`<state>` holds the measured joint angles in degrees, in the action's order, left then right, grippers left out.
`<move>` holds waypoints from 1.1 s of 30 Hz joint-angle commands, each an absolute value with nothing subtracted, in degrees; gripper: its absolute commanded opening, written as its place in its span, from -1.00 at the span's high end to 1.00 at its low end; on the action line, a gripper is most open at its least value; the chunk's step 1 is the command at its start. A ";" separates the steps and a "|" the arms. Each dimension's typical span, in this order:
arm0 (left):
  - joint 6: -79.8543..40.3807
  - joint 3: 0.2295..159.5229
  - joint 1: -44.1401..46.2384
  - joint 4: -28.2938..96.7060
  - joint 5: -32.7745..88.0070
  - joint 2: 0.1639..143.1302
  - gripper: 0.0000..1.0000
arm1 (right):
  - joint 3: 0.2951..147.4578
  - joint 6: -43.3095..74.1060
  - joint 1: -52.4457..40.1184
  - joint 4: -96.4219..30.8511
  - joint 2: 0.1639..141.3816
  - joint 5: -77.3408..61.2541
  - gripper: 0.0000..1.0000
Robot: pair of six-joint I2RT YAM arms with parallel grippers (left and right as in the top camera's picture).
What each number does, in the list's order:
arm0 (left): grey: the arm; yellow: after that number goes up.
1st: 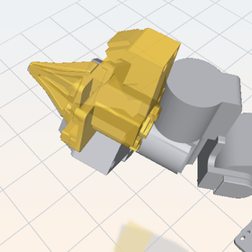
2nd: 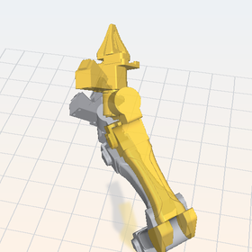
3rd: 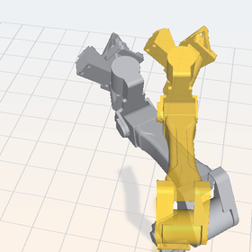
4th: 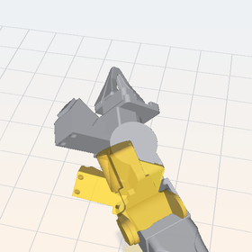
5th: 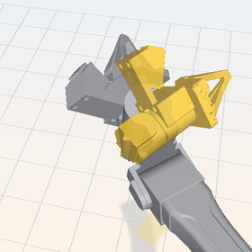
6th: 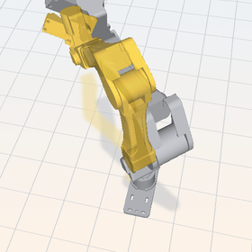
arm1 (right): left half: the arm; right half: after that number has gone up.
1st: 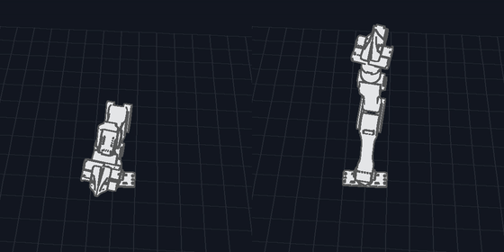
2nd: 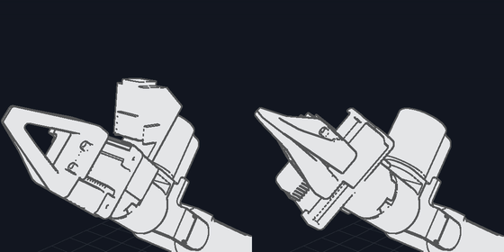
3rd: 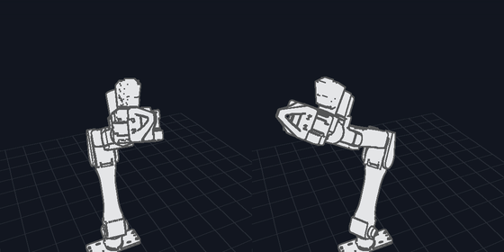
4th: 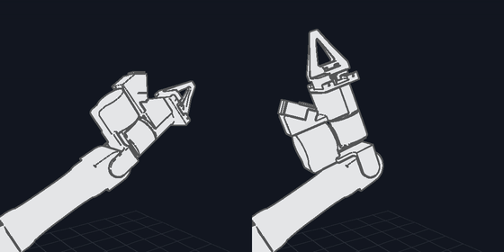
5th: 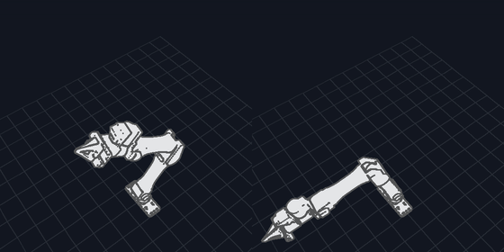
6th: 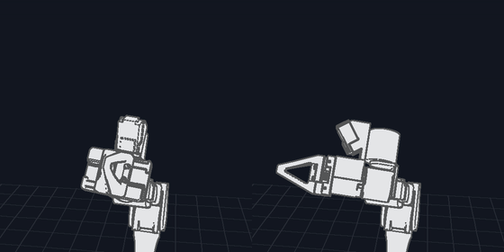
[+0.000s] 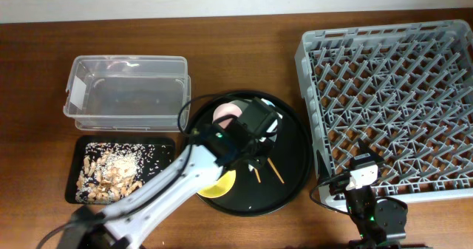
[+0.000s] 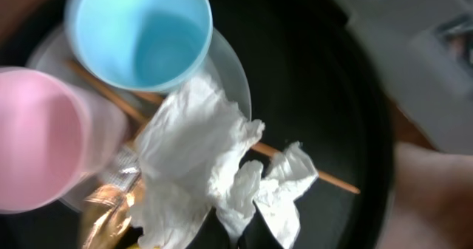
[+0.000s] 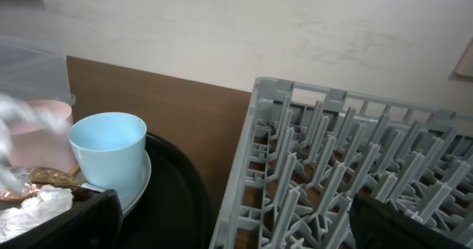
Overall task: Sort waste into correct bins and load items into the dishwasher rack
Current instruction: 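Reach the left gripper down to the crumpled white tissue on the plate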
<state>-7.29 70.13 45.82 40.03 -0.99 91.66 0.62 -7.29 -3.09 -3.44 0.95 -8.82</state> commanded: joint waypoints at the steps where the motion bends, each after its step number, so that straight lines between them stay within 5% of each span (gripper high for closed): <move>1: -8.08 67.72 45.67 37.19 0.08 97.14 0.94 | 0.32 -6.57 -3.38 -3.70 0.73 -8.45 -0.97; 6: -8.05 67.75 45.67 34.04 -0.16 99.63 0.84 | 0.32 -6.57 -3.38 -3.70 0.73 -8.45 -0.98; 11: -8.05 67.75 45.67 33.34 -1.52 99.63 0.37 | 0.32 -6.57 -3.38 -3.70 0.73 -8.45 -0.97; 18: -8.05 67.42 45.67 33.36 -4.80 100.33 0.28 | 0.32 -6.57 -3.38 -3.70 0.73 -8.45 -0.97; 26: -8.05 67.42 45.67 32.75 -4.80 104.36 0.31 | 0.32 -6.57 -3.38 -3.70 0.73 -8.45 -0.97; 33: -8.05 67.44 45.67 32.56 -4.78 104.51 0.96 | 0.32 -6.57 -3.38 -3.70 0.73 -8.45 -0.97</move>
